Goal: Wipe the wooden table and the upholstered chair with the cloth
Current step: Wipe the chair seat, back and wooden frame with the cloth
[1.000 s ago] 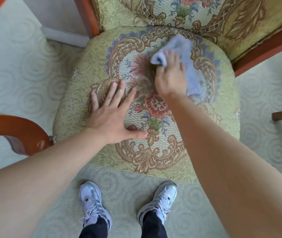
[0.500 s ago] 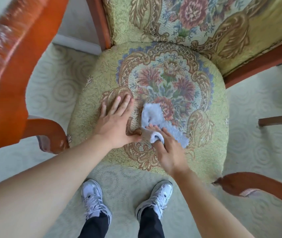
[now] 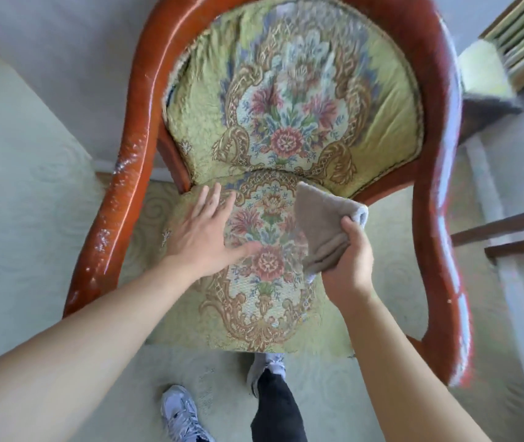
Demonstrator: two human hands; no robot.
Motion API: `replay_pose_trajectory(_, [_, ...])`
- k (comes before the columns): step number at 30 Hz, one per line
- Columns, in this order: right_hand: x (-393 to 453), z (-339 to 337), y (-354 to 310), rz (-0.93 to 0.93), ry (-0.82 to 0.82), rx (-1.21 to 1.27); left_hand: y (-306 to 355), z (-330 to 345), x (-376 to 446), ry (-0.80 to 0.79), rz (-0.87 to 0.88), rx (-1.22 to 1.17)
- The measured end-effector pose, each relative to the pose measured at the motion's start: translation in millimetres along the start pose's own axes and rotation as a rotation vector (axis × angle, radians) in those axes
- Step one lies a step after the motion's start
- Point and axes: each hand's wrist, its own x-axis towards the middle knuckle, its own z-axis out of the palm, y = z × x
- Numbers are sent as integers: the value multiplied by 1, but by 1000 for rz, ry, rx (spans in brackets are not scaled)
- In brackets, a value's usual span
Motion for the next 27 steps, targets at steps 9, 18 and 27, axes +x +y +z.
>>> replay_pose_trajectory(9, [15, 70, -118, 55, -12, 251, 34, -131, 69, 160, -5, 74])
replay_pose_trajectory(18, [66, 101, -191, -139, 209, 127, 62, -182, 135, 126, -54, 161])
replay_pose_trajectory(27, [111, 148, -169, -494, 340, -156, 32, -182, 173, 53, -53, 194])
